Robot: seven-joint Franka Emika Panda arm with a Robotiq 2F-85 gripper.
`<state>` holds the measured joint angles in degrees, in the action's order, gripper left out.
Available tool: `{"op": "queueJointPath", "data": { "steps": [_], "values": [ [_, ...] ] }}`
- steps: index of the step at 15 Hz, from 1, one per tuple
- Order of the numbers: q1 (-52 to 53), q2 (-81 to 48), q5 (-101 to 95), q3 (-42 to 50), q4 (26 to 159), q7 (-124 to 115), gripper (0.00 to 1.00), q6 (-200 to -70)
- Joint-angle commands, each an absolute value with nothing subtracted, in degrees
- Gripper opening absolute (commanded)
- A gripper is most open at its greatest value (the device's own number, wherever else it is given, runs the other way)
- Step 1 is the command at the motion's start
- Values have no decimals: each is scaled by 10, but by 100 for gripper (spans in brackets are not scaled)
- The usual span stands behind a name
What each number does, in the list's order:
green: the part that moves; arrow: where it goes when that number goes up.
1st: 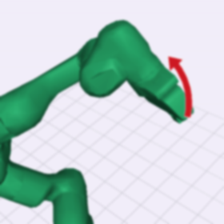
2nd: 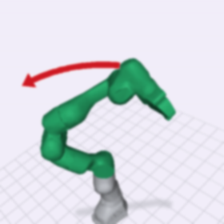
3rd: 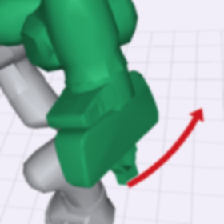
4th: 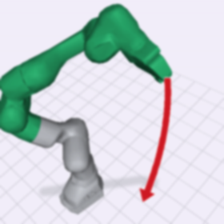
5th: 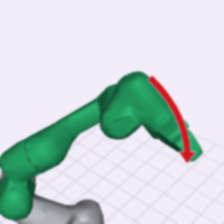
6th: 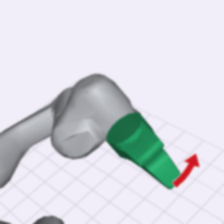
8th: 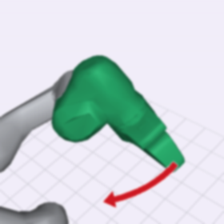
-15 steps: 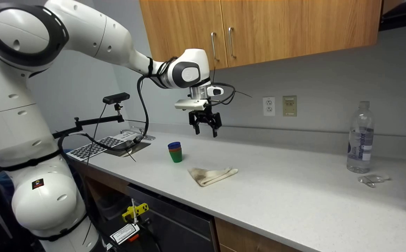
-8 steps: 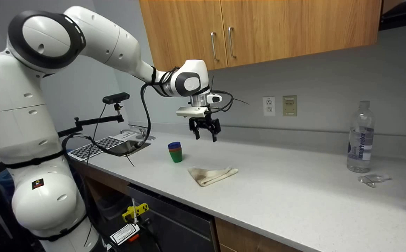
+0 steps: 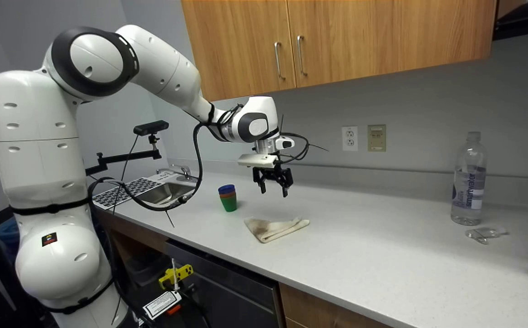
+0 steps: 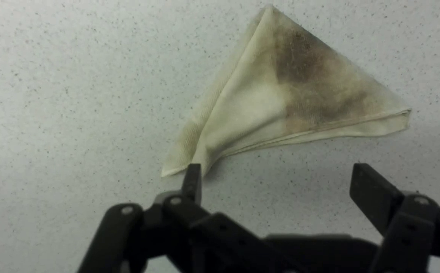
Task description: Unfold the cloth
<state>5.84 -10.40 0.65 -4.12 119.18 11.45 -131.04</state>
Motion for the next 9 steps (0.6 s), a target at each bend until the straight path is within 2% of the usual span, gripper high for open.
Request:
{"op": "queueJointPath", "data": {
  "steps": [1,5,9],
  "values": [
    [52,-107,5,-48,1191,113,100,-1309],
    [52,-108,5,-48,1191,113,100,-1309],
    [56,-166,-9,-42,1156,75,100,-1314]
  ]
}}
